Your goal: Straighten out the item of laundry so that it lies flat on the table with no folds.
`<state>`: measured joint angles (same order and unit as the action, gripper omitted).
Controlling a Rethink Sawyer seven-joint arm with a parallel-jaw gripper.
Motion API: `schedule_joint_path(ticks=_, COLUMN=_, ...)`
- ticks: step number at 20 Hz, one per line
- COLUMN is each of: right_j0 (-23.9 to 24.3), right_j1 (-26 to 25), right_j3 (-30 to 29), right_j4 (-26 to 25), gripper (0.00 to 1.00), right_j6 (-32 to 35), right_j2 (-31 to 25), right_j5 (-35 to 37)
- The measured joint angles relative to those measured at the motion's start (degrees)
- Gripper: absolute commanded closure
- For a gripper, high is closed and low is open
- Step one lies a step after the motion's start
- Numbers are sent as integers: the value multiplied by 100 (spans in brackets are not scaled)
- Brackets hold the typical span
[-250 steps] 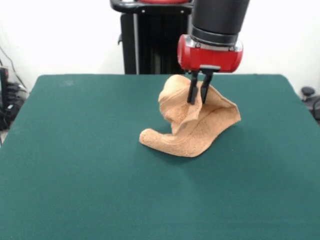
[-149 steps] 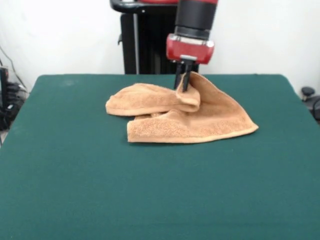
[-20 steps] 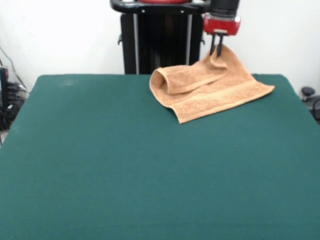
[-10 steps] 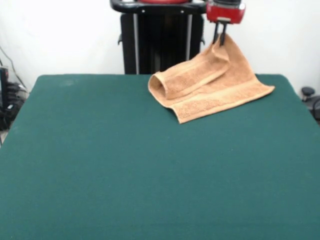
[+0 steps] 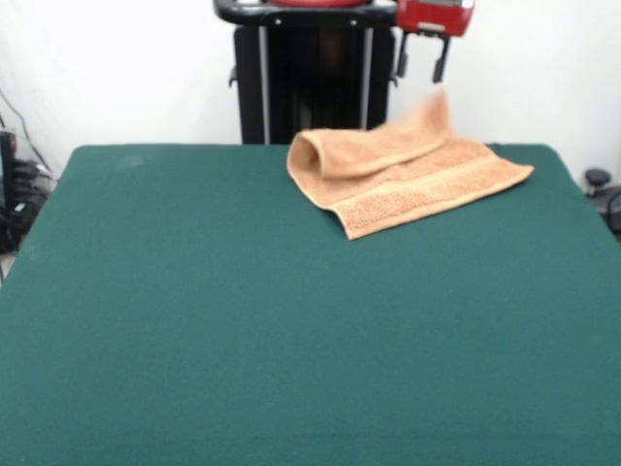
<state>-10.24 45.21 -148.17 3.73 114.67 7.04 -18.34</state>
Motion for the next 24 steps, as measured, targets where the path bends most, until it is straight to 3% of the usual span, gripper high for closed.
schedule_joint_path(ticks=15, right_j0=-131, right_j1=-60, right_j3=0, right_j4=-1, gripper=0, right_j6=0, right_j2=131, right_j5=-1)
schedule_joint_path(ticks=24, right_j0=-73, right_j1=391, right_j3=241, right_j4=-5, gripper=0, right_j6=0, right_j2=383, right_j5=375)
